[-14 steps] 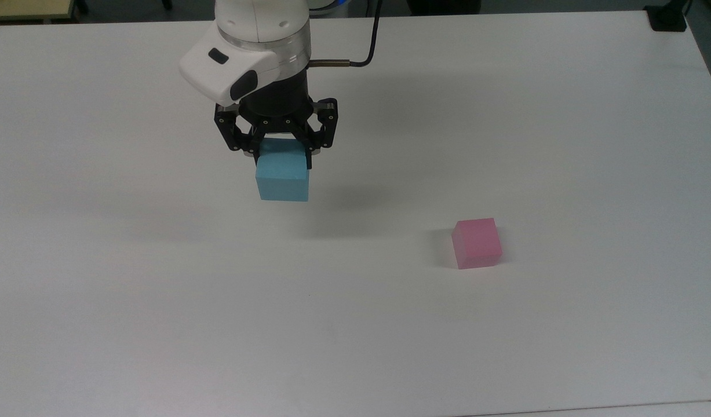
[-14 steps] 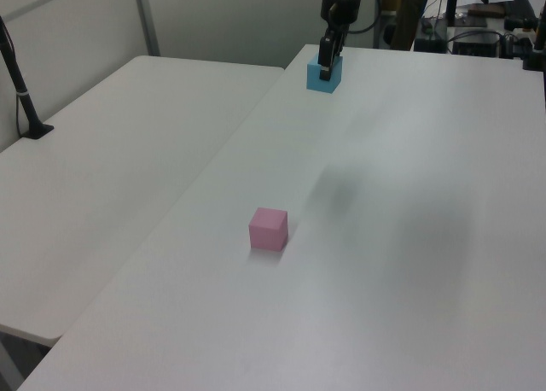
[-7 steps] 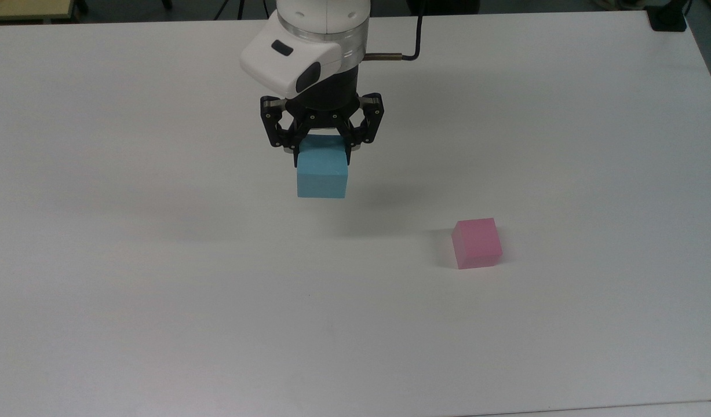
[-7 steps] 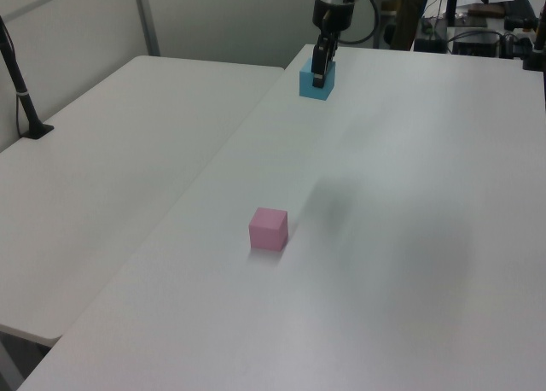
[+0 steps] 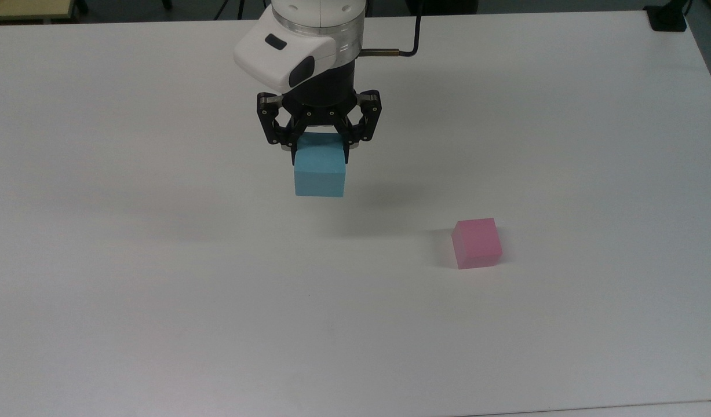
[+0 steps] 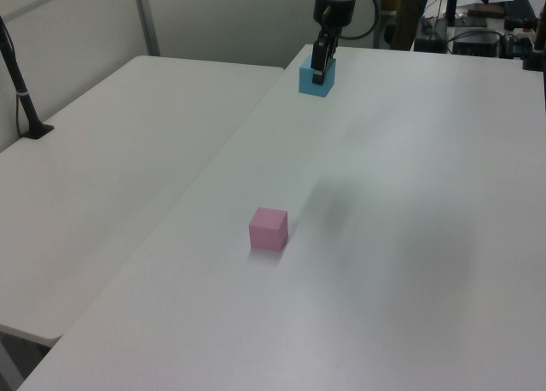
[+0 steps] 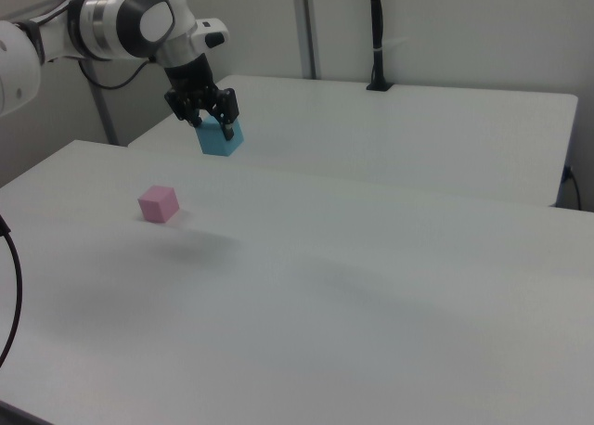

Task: Put blue cube on pink cube
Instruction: 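Lift the light-blue cube off the table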

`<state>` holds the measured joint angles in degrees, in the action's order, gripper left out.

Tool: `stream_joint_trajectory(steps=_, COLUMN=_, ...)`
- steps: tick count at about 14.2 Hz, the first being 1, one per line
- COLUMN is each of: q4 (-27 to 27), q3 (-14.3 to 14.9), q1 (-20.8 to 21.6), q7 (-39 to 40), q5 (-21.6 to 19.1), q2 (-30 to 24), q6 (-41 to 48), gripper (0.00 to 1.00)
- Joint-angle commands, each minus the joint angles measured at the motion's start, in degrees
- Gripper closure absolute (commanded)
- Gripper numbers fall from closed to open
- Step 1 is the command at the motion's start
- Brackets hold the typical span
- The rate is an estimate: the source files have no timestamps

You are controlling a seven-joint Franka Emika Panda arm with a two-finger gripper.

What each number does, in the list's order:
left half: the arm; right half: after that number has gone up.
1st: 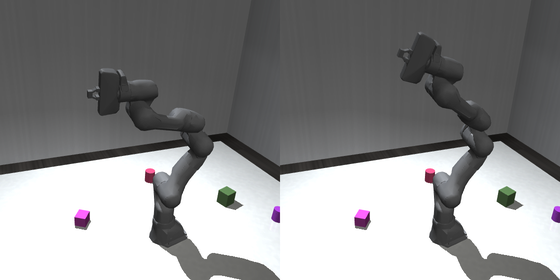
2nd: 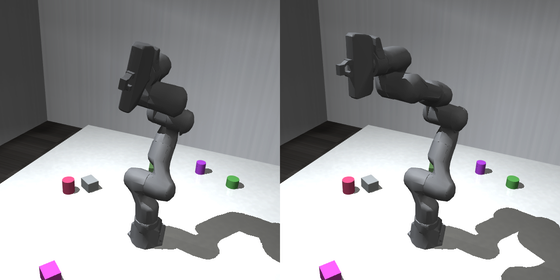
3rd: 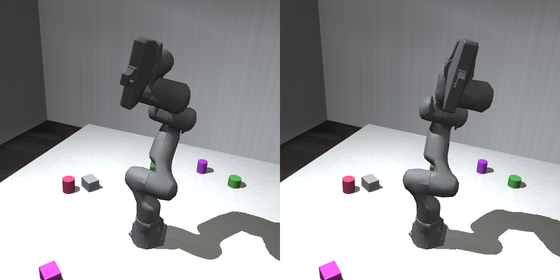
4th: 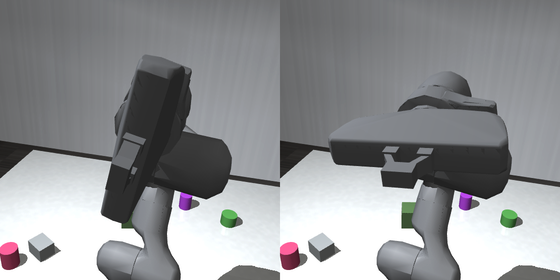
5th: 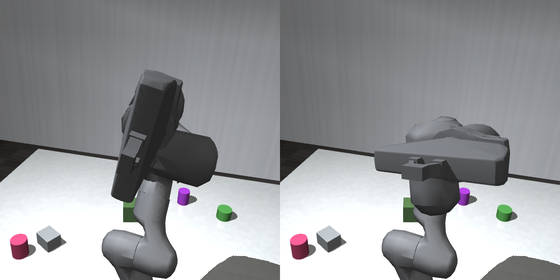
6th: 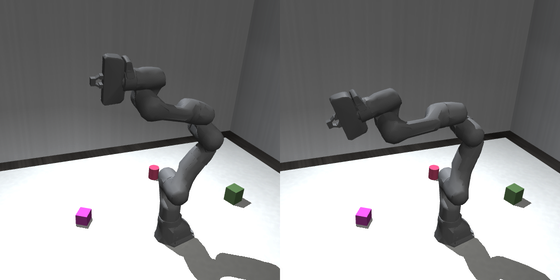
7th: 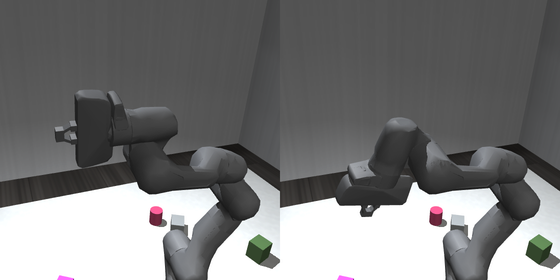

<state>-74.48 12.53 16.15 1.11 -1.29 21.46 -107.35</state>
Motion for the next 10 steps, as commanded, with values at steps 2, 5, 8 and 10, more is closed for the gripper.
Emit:
stream_joint_trajectory(steps=2, q4=-1.54, q3=0.92, q1=1.6, q7=-0.49, q5=-1.26, q2=-1.34, q6=-0.49, gripper=0.49)
stream_joint_trajectory(steps=5, q4=-1.11, q3=0.83, q1=1.69, q7=-1.98, q5=-1.26, q2=-0.64, q6=-1.02, gripper=0.47)
stream_joint_trajectory(steps=8, q4=-1.19, q3=0.66, q1=1.95, q7=-2.16, q5=-1.35, q2=-0.72, q6=-1.02, gripper=0.47)
stream_joint_trajectory(steps=10, q4=-1.37, q3=0.39, q1=2.04, q7=-2.34, q5=-1.44, q2=-0.63, q6=-0.67, gripper=0.47)
